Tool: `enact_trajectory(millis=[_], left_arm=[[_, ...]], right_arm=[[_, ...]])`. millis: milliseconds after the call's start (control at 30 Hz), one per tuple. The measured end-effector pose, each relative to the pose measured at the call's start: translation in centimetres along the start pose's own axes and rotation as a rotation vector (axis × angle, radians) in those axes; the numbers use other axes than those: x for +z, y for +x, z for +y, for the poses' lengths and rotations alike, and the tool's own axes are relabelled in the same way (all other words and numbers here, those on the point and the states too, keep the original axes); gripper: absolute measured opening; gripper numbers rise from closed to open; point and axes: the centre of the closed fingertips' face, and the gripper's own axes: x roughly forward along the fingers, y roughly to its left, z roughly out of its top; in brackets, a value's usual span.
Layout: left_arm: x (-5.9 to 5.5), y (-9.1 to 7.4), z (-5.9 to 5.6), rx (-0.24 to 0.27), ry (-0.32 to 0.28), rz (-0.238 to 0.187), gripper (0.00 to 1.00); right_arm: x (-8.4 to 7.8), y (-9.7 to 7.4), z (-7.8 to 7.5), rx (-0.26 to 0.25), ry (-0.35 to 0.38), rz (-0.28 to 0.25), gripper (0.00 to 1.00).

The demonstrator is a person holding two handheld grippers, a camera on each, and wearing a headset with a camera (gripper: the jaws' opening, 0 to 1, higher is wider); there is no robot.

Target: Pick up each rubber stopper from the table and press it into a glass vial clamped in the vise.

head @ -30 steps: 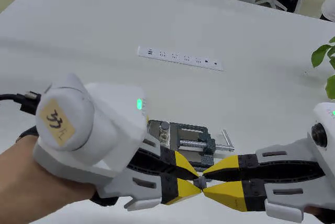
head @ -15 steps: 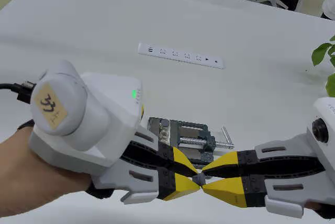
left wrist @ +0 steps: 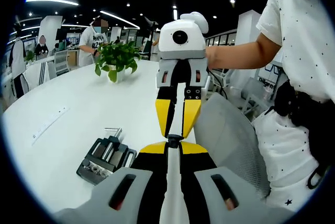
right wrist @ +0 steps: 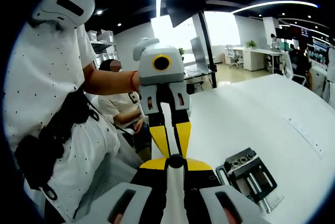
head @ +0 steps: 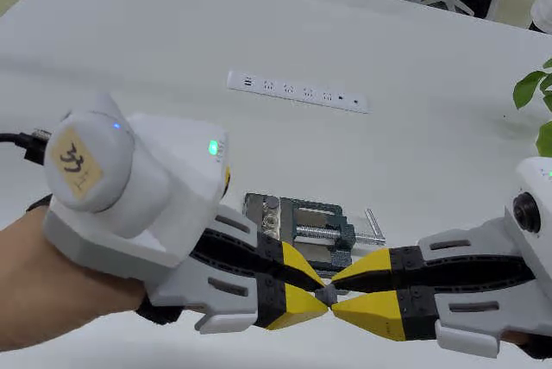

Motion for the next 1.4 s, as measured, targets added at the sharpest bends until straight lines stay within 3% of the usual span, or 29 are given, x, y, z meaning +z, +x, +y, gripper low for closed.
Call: enact_trajectory(millis=[267, 733, 1400], left_arm=[[-0.3, 0.0, 0.1, 0.011, 0.011, 0.012, 0.05], [-0.4, -0.1, 0.3, 0.025, 0.036, -0.006, 0.05], [-0.5, -1.3, 1.0, 0.083, 0.014, -0.083, 0.11]], right_arm=[[-0.2, 0.2, -0.3, -0.015, 0.001, 0.008, 0.05], [-0.3, 0.3, -0.7, -0.022, 0.02, 0.013, 0.05], [0.1, 0.3, -1.1, -0.029, 0.018, 0.031, 0.05]])
